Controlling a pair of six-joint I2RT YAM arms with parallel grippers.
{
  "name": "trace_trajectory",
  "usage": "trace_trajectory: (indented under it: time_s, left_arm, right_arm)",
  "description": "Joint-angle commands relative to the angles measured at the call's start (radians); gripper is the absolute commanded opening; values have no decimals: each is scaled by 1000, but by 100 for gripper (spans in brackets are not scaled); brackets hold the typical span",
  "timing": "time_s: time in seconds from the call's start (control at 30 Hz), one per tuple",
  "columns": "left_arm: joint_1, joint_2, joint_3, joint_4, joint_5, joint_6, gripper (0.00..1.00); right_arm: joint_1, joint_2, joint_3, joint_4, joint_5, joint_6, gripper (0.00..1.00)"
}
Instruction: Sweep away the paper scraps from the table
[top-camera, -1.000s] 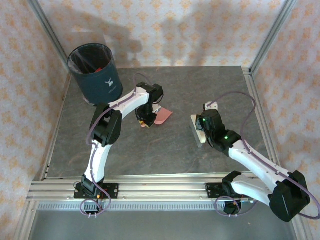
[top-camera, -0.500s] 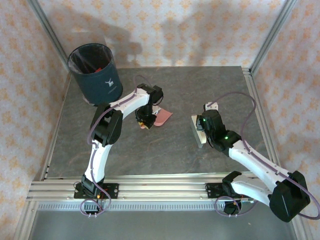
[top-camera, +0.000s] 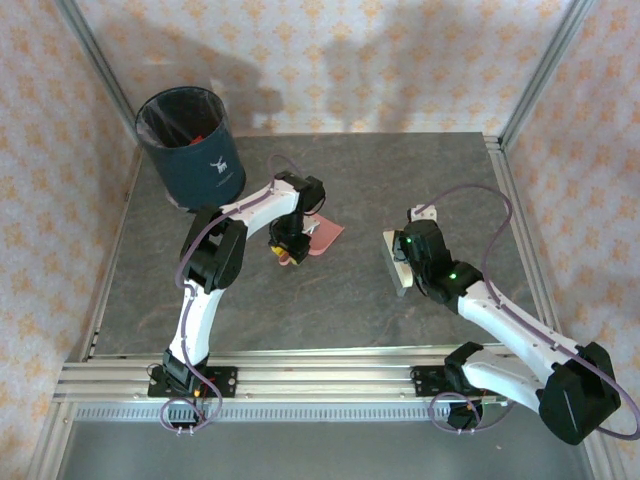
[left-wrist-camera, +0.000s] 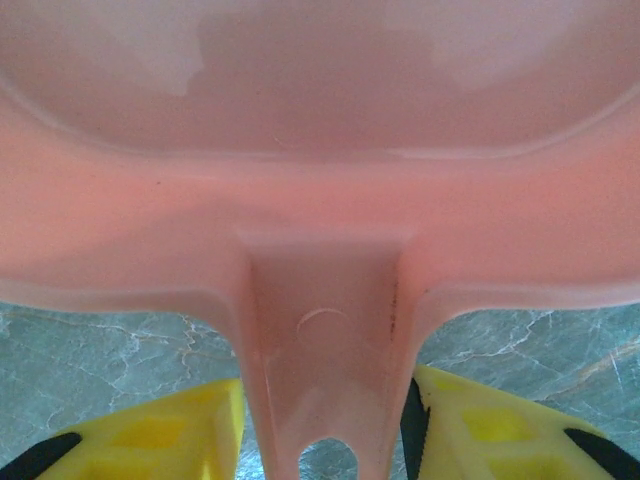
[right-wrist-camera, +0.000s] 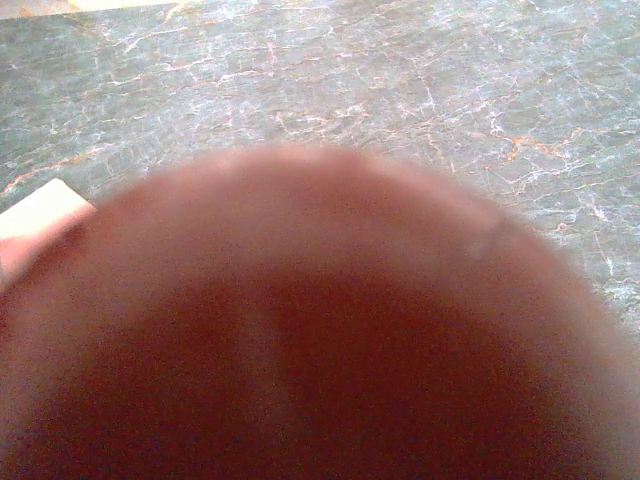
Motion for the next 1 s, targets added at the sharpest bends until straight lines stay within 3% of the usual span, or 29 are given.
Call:
trace_trajectory:
  time_s: [0.0,0.33,0.97]
  left_arm:
    - [-10,-36,-9,-6,-28,9,47]
    - [-11,-196,-54,-26,-6,8,52]
    - [1,-781,-333,131,-136,-147,52]
  right_arm:
    - [-7,-15,-7,13,36,13,0]
    - [-9,11,29,37,30,-12,0]
    - [-18,228,241,128,12,-152,0]
